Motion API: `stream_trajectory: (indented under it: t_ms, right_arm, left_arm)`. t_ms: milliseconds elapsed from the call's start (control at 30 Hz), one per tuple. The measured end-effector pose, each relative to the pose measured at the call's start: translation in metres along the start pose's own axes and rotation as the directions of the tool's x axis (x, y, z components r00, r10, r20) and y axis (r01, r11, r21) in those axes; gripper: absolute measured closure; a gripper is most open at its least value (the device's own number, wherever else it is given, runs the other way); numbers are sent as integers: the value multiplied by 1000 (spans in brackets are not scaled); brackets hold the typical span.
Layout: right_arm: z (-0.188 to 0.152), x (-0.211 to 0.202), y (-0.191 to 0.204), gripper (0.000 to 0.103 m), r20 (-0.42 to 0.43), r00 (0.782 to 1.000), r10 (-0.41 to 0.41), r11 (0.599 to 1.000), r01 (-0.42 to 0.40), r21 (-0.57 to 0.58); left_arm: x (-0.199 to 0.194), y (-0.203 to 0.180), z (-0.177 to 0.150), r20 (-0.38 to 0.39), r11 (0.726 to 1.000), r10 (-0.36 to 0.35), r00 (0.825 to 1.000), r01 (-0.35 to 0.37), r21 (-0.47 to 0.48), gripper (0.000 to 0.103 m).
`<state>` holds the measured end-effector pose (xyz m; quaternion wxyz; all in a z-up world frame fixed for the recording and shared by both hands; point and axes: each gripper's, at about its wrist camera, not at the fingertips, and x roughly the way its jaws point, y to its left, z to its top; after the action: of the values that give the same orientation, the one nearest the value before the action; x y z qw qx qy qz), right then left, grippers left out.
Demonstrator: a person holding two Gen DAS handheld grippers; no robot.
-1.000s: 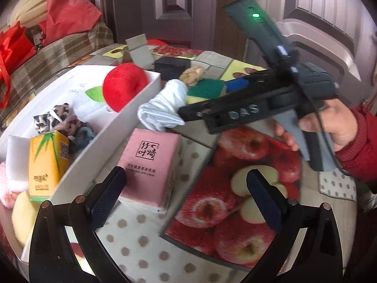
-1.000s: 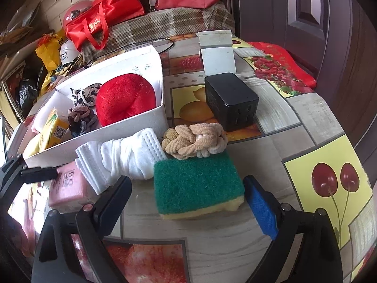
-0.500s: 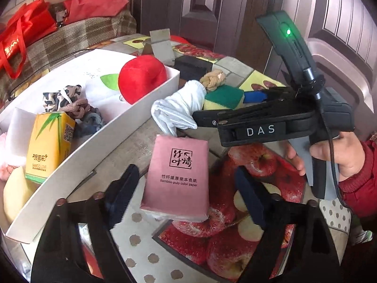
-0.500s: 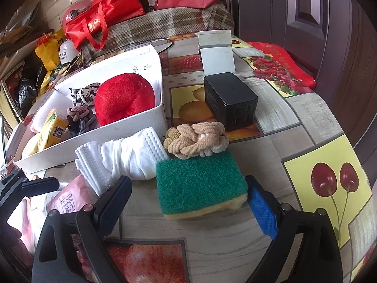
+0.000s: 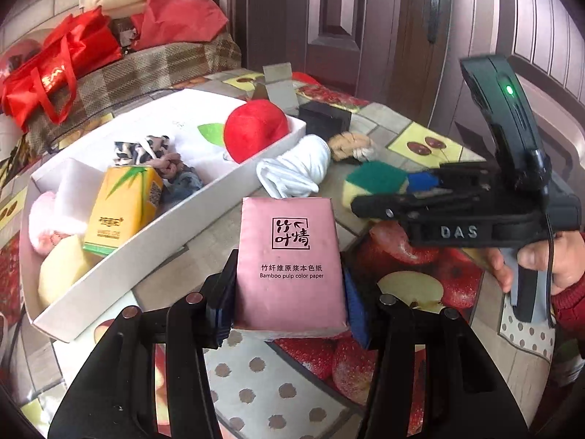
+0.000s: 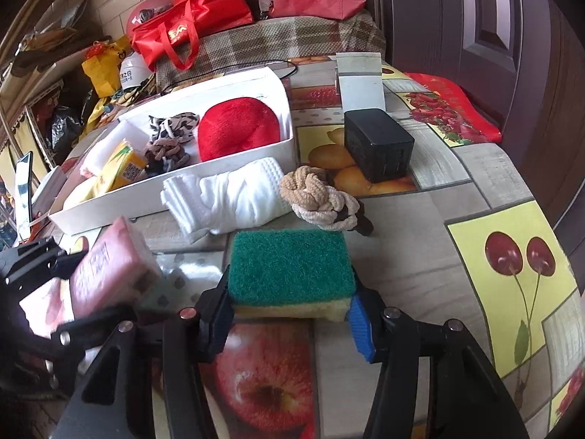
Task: Organize soft objects
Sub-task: 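Carry the pink tissue pack and green scouring sponge over the white box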
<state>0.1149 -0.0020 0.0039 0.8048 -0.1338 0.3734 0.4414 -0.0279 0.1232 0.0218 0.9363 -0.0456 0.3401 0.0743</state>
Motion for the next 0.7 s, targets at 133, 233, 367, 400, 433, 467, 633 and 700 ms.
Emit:
stream_trajectory:
  t_ms: [133,233,367,400,433,467,633,700]
  right_arm:
    - [-9,-24,9,48,94,995,42,999,-39,-31]
    - [-12,-38,26,48,180,984,7,994,13,-108]
    - [-12,-50,40,48,297,955,5,990,36,-134]
    - [-11,-51,43,48,320,947,3,990,42,-135]
    - [-9,-51,46,48,340,941,5,989,45,-138]
    - [-8,-51,48,48,354,935,4,989,49,-141]
    - [2,-41,62,48,384,923,8,986,57,-158]
    - [5,-36,67,48,383,924,18,985,50,-167]
  left_arm:
    - [-16,10,-1,71,997,57,996,-53,-61,53]
    - [-32,18,-4,154,988,120,981,-103,-115,53]
    - [-51,27,-8,249,967,220,943,-177,-183,53]
    - [-55,28,-10,267,963,242,933,-196,-187,53]
    - [-59,29,-11,284,958,266,921,-220,-186,53]
    - [-62,30,-13,297,952,290,910,-244,-182,53]
    - [-68,45,-17,317,934,346,883,-293,-204,53]
    - [-68,51,-18,307,930,351,884,-293,-221,53]
